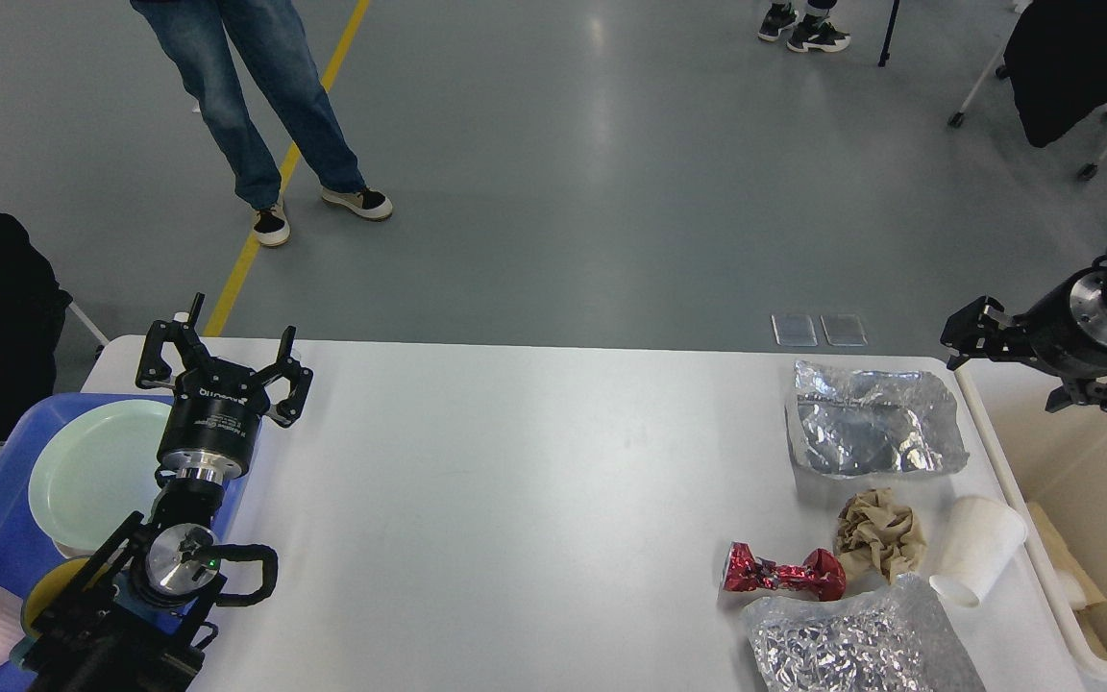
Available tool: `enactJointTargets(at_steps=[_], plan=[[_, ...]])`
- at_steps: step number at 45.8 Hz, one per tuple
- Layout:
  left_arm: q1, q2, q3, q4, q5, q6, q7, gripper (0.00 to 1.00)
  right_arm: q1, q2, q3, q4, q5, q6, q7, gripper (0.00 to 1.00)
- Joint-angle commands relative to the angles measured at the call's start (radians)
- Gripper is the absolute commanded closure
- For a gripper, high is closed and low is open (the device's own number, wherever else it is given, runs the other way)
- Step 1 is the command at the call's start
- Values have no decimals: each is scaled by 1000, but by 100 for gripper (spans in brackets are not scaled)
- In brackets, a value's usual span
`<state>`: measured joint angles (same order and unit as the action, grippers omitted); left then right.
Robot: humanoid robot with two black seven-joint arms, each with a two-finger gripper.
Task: Tidy desktop
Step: 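Raise the right gripper out of the bin over the foil tray, then lower the right gripper onto the tall white paper cup and grasp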
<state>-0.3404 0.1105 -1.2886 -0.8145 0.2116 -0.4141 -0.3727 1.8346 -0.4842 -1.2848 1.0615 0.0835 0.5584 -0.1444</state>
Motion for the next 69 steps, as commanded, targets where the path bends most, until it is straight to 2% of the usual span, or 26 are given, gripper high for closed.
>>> enactJointTargets(at_steps=[1,6,12,20,32,43,48,52,69], plan=[[0,0,0,0,0,0,0,4,152,13,-4,60,1,198,0,0],[0,0,0,0,0,0,0,4,255,21,-4,130,-2,293,-1,0],[0,0,0,0,0,1,0,4,377,71,-21,258,-2,344,-10,0],[0,0,0,0,0,0,-2,4,436,208,-18,314,2,357,-41,0],[0,0,0,0,0,1,0,4,443,203,-10,318,18,364,-40,0],[0,0,0,0,0,0,0,4,427,200,-31,311,18,319,-35,0],[0,0,0,0,0,0,0,4,376,170,-68,302,10,246,-35,0],[0,0,0,0,0,0,-2,4,267,133,-88,229,10,181,-35,0],[0,0,0,0,0,0,-2,4,-187,72,-21,-113,13,167,-27,1]])
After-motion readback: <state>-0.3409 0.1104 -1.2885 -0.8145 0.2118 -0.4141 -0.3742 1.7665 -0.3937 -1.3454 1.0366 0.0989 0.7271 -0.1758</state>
